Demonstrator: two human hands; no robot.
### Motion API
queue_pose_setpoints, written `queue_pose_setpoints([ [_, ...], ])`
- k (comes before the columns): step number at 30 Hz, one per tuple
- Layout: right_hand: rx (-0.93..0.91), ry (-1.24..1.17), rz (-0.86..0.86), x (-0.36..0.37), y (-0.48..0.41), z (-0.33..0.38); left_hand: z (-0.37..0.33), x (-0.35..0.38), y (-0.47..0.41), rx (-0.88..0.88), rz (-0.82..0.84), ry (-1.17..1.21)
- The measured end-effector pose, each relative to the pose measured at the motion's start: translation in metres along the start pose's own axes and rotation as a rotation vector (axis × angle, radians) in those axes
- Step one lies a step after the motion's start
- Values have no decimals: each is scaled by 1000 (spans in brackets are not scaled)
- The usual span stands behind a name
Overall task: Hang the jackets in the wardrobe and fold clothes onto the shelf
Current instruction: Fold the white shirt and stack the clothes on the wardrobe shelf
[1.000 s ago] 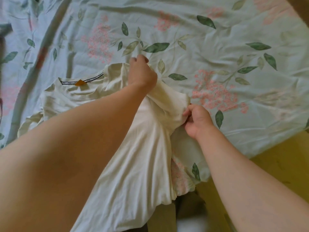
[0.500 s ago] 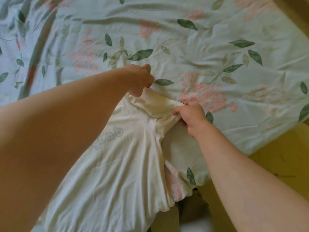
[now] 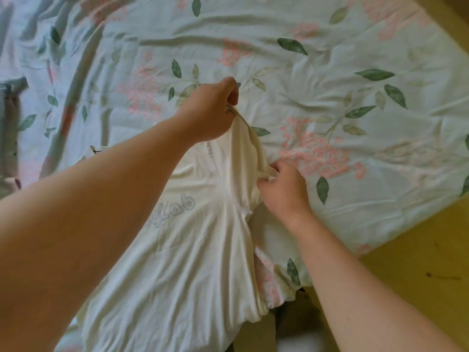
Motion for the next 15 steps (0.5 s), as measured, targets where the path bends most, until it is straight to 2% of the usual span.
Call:
queue_pose_setpoints([
  [3, -210, 117, 0, 25, 32, 29, 18, -23, 38, 64, -161, 109],
  [8, -490, 407, 179, 99, 71, 63, 78, -34, 98, 28, -320, 125],
  [12, -552, 637, 267, 157, 76, 62, 138, -6, 138, -103, -252, 35],
  [15, -561, 795, 389, 195, 74, 47, 180, 29, 165, -212, -87, -42],
])
Point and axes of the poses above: each hand's wrist, its own y-axis away from the middle knuckle, its own x-axis out of the palm, z = x × y, the point moved 9 cm from there along -y, towards the middle knuckle, and after that the axes turned 7 degrees about y, right-handed, at the moved point
